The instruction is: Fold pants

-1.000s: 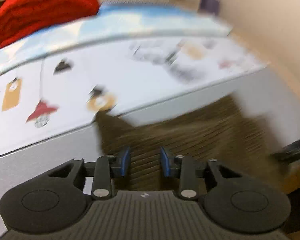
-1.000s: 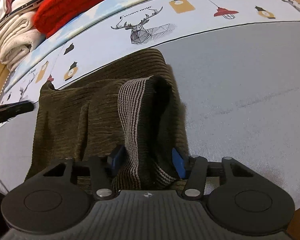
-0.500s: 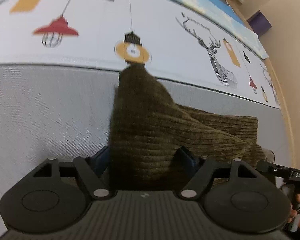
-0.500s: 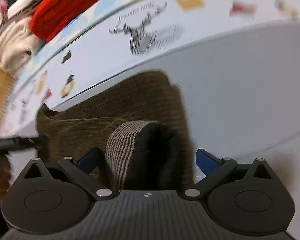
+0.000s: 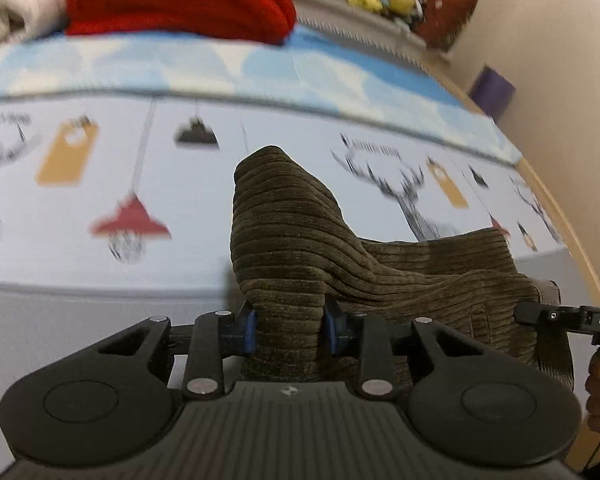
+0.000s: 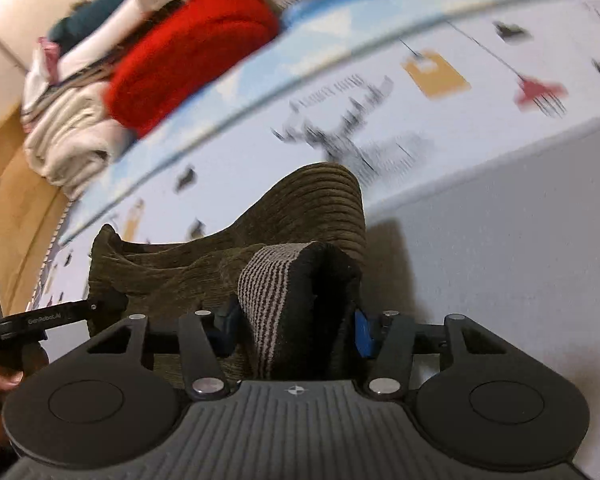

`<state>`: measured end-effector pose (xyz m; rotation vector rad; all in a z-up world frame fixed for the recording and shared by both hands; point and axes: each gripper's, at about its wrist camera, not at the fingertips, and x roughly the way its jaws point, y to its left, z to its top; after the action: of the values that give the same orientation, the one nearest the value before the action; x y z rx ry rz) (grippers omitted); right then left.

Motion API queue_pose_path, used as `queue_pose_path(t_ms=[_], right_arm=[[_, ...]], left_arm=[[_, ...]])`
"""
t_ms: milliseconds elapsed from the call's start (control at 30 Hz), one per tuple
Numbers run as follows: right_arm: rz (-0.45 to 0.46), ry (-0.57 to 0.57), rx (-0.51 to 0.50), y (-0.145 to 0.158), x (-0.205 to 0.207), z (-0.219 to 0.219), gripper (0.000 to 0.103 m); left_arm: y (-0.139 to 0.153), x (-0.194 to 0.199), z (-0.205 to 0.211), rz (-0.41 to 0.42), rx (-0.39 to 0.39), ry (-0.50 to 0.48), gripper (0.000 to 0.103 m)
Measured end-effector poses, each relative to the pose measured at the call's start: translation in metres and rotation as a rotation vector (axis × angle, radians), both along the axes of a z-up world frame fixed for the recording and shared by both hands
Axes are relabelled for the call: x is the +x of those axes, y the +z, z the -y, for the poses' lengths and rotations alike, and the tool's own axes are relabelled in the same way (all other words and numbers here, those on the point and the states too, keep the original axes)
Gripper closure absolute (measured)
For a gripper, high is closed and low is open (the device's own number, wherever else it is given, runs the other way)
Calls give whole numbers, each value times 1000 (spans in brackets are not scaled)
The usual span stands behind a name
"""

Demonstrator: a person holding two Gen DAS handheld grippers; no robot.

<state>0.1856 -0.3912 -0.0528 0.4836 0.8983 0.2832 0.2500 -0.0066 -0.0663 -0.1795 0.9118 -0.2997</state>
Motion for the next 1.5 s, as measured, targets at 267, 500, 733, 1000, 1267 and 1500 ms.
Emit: queue_pose_path(t_ms=[267,500,733,1000,1267,1500], right_arm=[[53,12,7,6,56,-33,48],[42,-55,-117,0,76,-51,40],[36,84,-161,2,58,-55,34],[-125,102,-242,-22,49,-55,25],[-150,92,-242,-23,40,-54,25],[35,-28,-368,37,6,-68,30]], left_arm=[[14,24,-26,96,17,66,68],[27,30,-54,138,20,166,61],[3,10,-33,-56,-33,-136,49],[-11,-25,-3,-69,165,-258,33],[-38,-17,-26,-194,200,-98,31],[39,-62,-32,-3,255,40,21]])
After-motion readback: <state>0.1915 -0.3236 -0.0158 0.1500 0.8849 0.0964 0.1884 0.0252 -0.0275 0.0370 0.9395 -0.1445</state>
